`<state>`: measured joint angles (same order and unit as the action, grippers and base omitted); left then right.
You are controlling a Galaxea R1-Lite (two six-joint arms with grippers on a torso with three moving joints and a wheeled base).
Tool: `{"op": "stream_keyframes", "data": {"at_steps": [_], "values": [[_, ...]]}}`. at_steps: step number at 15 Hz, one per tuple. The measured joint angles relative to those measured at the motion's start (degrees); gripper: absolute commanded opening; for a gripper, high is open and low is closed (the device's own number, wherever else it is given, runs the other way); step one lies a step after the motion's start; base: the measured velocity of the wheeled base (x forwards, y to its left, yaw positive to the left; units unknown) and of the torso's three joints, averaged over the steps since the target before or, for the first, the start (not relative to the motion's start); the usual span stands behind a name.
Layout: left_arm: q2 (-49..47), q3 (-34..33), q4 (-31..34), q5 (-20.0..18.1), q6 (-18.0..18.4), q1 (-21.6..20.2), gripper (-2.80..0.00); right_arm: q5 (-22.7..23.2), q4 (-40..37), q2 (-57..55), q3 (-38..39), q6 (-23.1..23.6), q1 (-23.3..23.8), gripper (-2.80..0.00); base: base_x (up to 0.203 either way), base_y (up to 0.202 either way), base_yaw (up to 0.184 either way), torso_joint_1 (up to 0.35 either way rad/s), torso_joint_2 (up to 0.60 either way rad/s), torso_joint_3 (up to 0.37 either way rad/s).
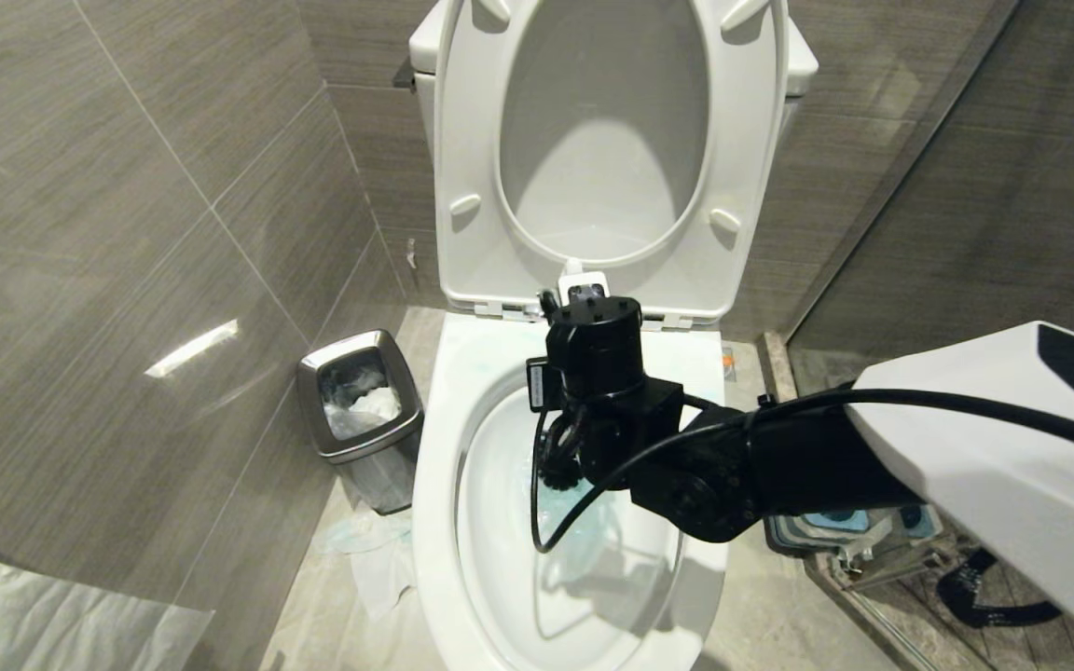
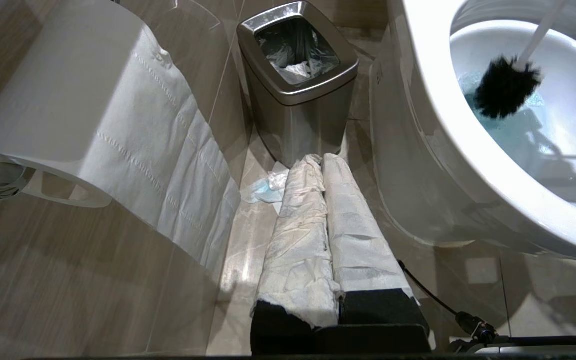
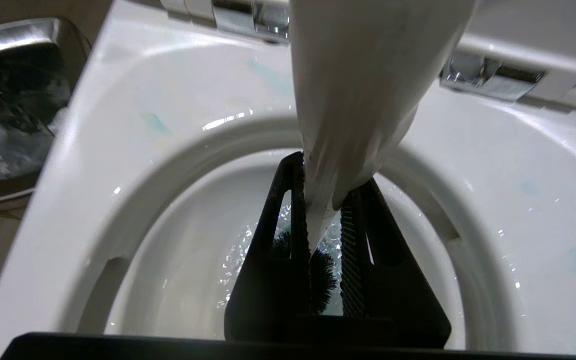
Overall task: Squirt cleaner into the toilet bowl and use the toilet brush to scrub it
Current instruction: Scrub the toilet bowl
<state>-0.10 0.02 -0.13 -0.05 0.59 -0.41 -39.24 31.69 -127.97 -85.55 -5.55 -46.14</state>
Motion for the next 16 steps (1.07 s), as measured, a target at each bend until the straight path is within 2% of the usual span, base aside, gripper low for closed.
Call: {"op": "stream_keyframes", "data": {"at_steps": [9,12,16], "values": [[0.0,0.0,0.0,0.0,0.0,0.0,-2.8,-1.5,1.0,-7.6,-3.1,-0.4,0.0,-2.8,0.0,0.0,0.0,0.0,0.0,0.0],[0.0,0.0,0.1,0.0,-0.1,0.0,-2.8,-1.6,0.7,-5.4,-2.5,-0.4,0.0,-2.8,0.0,0.0,0.0,0.0,0.0,0.0],[0.0,0.0,0.1,0.0,-0.1,0.0,-2.8,-2.2,-0.6,3.2,0.1,-0.3,0.0,-2.8,0.0,0.0,0.0,0.0,0.0,0.0]]}}
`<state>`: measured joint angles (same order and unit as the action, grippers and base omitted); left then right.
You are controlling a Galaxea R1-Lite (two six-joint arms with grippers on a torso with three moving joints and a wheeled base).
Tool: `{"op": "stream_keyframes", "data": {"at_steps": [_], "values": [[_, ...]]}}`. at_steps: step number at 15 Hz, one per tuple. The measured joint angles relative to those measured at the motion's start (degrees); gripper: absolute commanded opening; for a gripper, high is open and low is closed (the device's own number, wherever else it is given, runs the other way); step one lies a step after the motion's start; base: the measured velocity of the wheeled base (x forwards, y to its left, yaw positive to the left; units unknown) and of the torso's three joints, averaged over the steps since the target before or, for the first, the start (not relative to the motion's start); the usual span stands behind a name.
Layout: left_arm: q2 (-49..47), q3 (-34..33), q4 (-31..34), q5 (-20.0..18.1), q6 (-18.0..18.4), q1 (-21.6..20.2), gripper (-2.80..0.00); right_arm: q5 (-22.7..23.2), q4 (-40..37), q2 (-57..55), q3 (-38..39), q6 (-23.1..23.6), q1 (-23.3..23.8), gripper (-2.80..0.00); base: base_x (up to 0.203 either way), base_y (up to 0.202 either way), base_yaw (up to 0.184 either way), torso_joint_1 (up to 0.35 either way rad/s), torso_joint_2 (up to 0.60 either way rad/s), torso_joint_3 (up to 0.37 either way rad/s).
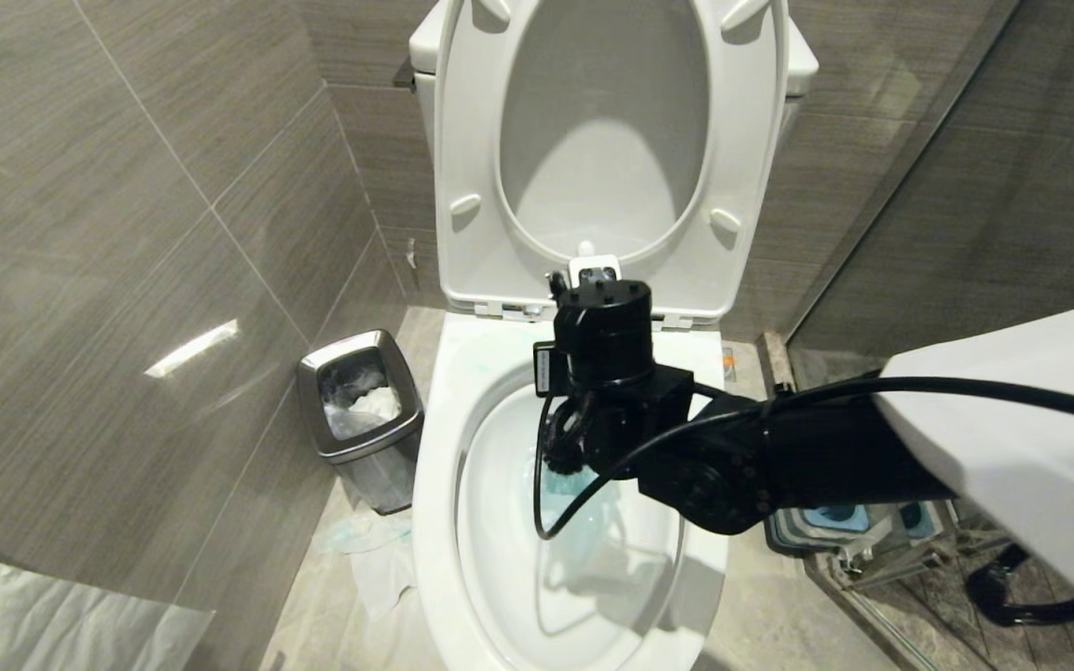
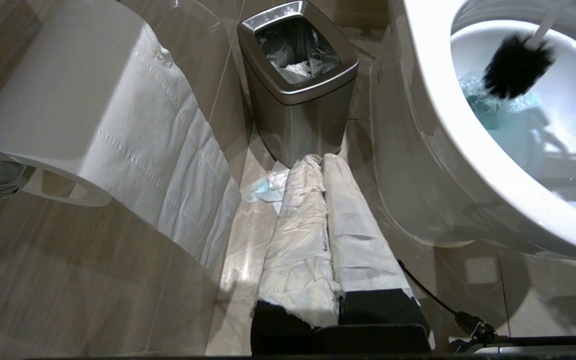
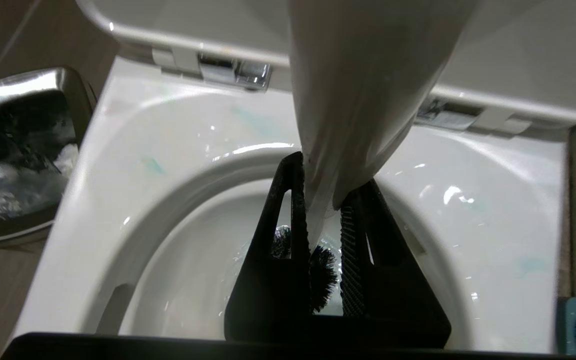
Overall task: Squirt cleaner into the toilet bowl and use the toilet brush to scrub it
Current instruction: Scrub the toilet bowl
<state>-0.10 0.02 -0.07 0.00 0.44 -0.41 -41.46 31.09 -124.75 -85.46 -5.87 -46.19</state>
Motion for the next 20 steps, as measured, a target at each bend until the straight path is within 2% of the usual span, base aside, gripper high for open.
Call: {"op": "stream_keyframes", "data": {"at_steps": [5,10,15,20], "values": [[0.0,0.0,0.0,0.0,0.1,0.0,-2.8,-1.0,-2.6,11.1,8.6,-1.4,0.0,-2.8,0.0,0.0,0.0,0.0,0.0,0.0],[0.0,0.0,0.0,0.0,-0.1,0.0,-2.8,-1.7,-2.6,11.1,11.9,-3.9,0.3,-2.8,0.0,0.0,0.0,0.0,0.0,0.0],[0.0,0.0,0.0,0.0,-0.1,0.0,-2.8,-1.7,-1.6,4.5,10.1,-4.1,1.5,-2.8,0.0,0.0,0.0,0.0,0.0,0.0],[0.0,0.0,0.0,0.0,-0.1,0.0,-2.8,-1.8,-1.5,-2.2,0.8,-3.6,4.2,-2.8,0.0,0.0,0.0,0.0,0.0,0.0]]}}
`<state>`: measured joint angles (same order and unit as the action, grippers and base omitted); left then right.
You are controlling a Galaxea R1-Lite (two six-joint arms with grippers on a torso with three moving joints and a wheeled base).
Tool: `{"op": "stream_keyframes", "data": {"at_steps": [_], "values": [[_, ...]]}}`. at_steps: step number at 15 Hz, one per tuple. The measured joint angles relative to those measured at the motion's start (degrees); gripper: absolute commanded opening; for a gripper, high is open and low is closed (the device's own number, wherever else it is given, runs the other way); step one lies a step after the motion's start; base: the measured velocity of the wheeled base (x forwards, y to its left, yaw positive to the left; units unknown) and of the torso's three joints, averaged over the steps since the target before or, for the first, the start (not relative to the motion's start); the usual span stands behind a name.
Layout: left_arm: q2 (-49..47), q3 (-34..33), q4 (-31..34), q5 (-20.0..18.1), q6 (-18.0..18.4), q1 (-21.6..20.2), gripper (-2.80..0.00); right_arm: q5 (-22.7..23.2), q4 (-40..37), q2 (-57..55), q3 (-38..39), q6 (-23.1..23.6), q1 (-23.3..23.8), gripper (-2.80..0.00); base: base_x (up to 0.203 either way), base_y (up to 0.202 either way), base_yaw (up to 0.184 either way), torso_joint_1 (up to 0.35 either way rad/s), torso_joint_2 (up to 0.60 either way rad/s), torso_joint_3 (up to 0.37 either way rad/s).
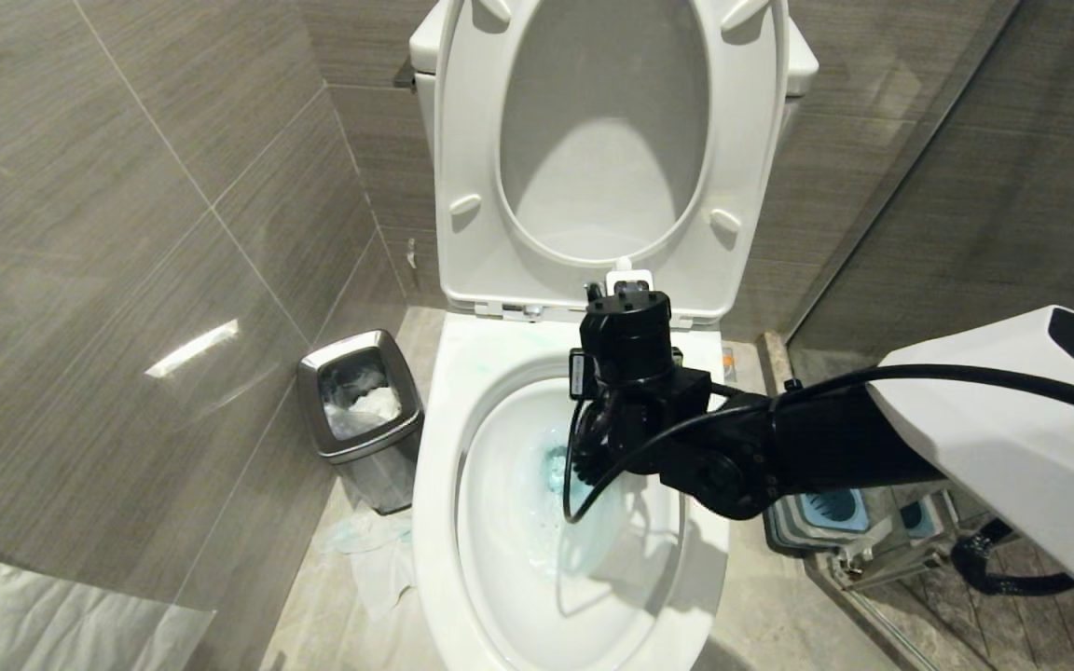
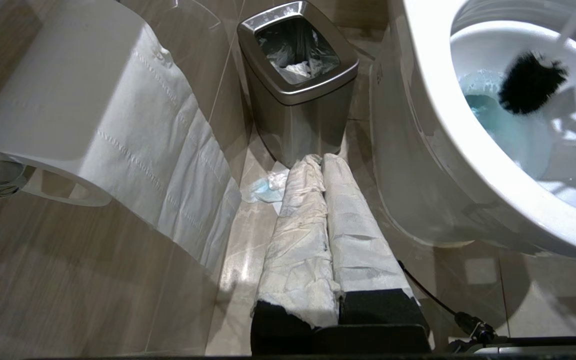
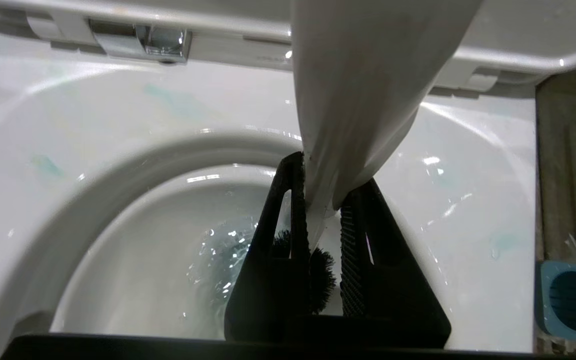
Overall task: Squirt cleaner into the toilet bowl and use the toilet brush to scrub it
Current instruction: Scrub the toilet bowl
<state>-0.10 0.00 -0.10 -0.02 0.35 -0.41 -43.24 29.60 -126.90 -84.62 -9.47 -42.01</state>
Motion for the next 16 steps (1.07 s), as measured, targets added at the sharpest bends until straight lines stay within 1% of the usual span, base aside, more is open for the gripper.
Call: {"op": "stream_keyframes", "data": {"at_steps": [4,8,11,14,16], "values": [[0.0,0.0,0.0,0.0,0.0,0.0,-2.8,0.3,-0.3,-3.6,-7.9,1.6,-0.3,-2.8,0.0,0.0,0.0,0.0,0.0,0.0],[0.0,0.0,0.0,0.0,0.0,0.0,-2.8,0.3,-3.3,-7.2,-16.1,2.0,-3.7,-2.8,0.0,0.0,0.0,0.0,0.0,0.0],[0.0,0.0,0.0,0.0,0.0,0.0,-2.8,-0.4,-7.3,-10.2,-22.7,2.0,-7.7,-2.8,0.0,0.0,0.0,0.0,0.0,0.0],[0.0,0.0,-0.1,0.0,0.0,0.0,-2.8,-3.5,-8.4,-10.5,-23.7,1.6,-11.7,-2.8,0.0,0.0,0.0,0.0,0.0,0.0],[0.0,0.0,0.0,0.0,0.0,0.0,-2.8,-5.0,-8.5,-8.4,-20.1,1.2,-13.9,-2.8,0.0,0.0,0.0,0.0,0.0,0.0]]}}
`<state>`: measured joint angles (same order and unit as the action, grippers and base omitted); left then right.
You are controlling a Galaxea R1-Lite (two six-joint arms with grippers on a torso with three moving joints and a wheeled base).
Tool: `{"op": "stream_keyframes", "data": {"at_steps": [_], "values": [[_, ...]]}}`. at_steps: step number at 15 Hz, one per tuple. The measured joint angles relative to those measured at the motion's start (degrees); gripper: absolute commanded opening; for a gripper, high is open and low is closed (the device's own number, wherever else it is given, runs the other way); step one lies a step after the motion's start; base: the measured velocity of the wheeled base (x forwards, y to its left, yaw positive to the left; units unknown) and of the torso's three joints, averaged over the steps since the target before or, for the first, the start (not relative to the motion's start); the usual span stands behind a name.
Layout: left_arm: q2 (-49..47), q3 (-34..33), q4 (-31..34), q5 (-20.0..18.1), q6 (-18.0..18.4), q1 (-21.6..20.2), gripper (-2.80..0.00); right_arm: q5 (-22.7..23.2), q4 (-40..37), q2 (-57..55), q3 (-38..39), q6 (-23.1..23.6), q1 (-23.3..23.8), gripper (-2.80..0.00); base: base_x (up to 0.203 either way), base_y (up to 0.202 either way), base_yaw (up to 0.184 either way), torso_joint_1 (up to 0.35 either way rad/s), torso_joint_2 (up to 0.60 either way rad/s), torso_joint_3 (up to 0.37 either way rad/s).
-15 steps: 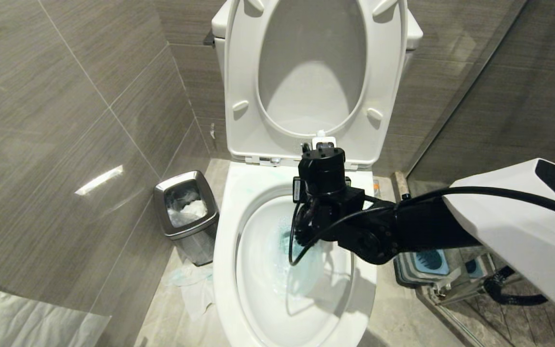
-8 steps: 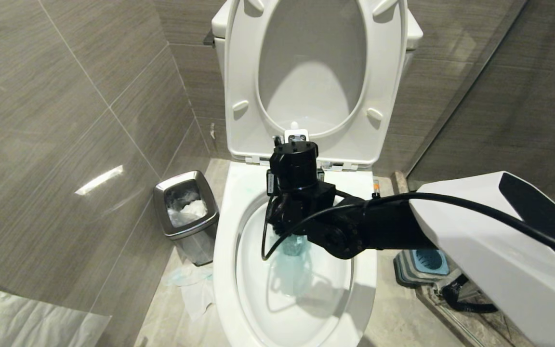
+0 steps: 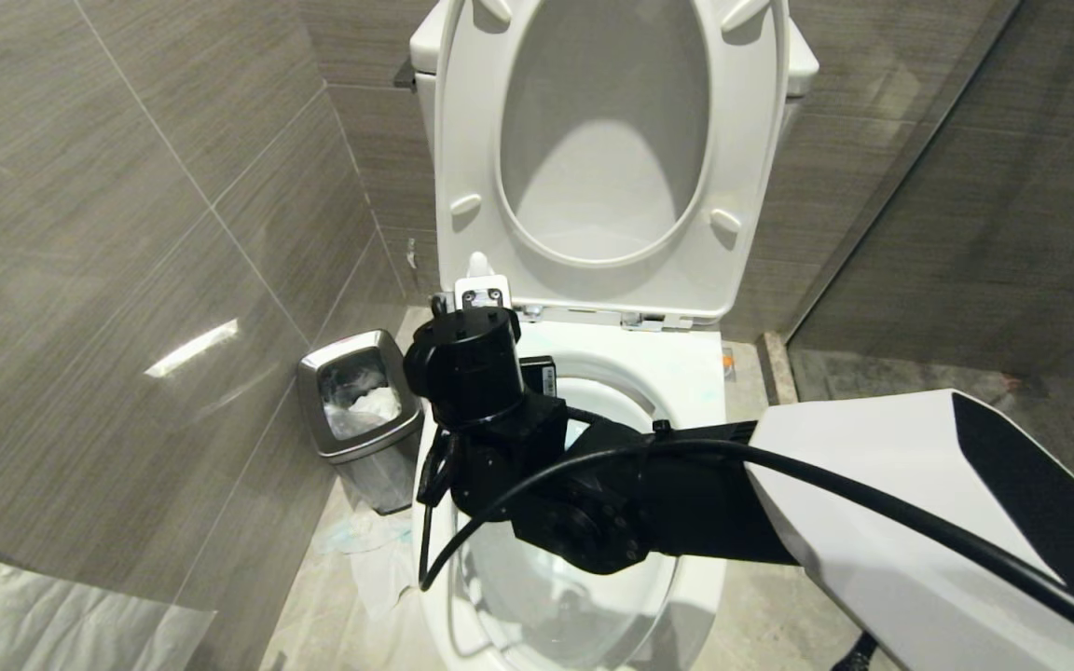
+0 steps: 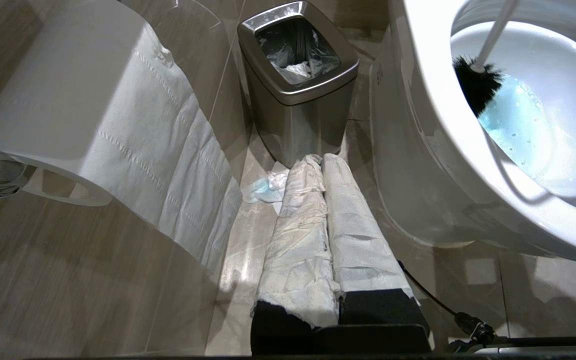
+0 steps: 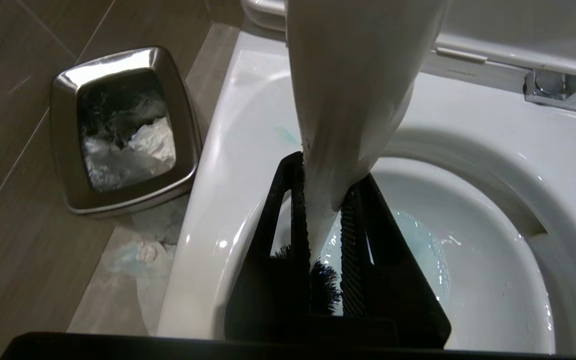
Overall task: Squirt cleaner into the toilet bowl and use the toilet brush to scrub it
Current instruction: Scrub the toilet bowl
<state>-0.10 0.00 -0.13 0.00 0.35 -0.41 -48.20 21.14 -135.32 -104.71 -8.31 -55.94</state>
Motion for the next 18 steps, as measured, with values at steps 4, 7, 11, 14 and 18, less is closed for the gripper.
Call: {"op": "stream_keyframes", "data": {"at_steps": [4,7,11,14,18], "values": [[0.0,0.0,0.0,0.0,0.0,0.0,-2.8,-2.1,0.0,8.0,13.3,-1.2,-2.6,-2.8,0.0,0.0,0.0,0.0,0.0,0.0],[0.0,0.0,0.0,0.0,0.0,0.0,-2.8,-2.6,0.1,15.5,26.5,-3.7,-3.3,-2.8,0.0,0.0,0.0,0.0,0.0,0.0],[0.0,0.0,0.0,0.0,0.0,0.0,-2.8,-2.6,0.1,25.2,41.9,-7.5,-2.9,-2.8,0.0,0.0,0.0,0.0,0.0,0.0],[0.0,0.0,0.0,0.0,0.0,0.0,-2.8,-2.1,0.4,29.2,46.3,-8.1,1.7,-2.8,0.0,0.0,0.0,0.0,0.0,0.0],[0.0,0.0,0.0,0.0,0.0,0.0,-2.8,-1.5,0.5,28.3,39.9,-8.0,7.7,-2.8,0.0,0.0,0.0,0.0,0.0,0.0]]}}
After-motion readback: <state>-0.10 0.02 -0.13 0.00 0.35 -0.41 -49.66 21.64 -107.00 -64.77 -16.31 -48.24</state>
